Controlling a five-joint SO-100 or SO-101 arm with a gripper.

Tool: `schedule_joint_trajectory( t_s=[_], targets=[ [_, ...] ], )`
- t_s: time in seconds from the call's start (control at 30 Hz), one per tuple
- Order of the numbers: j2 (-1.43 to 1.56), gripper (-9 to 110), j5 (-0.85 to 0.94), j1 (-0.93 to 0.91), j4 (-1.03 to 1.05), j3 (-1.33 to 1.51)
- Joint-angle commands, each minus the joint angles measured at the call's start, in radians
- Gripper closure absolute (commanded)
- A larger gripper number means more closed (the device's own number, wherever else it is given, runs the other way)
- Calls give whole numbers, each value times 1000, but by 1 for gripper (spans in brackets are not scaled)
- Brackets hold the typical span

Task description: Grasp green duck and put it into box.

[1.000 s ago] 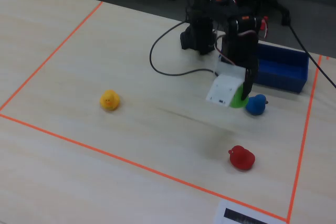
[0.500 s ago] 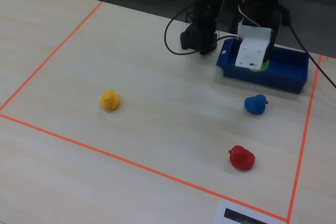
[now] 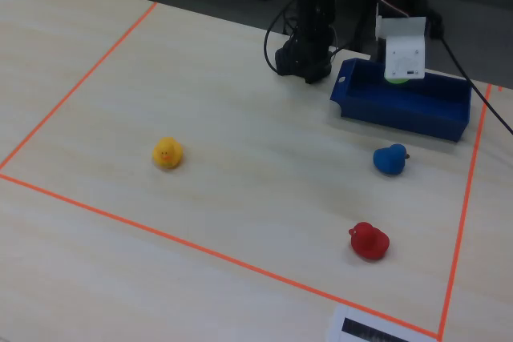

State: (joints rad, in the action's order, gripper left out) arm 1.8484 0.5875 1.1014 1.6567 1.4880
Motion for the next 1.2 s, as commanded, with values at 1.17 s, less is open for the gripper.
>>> schedule_joint_trajectory(
  t_s=[1.17],
  targets=[
    [190, 101, 204, -436, -118, 52]
  ],
)
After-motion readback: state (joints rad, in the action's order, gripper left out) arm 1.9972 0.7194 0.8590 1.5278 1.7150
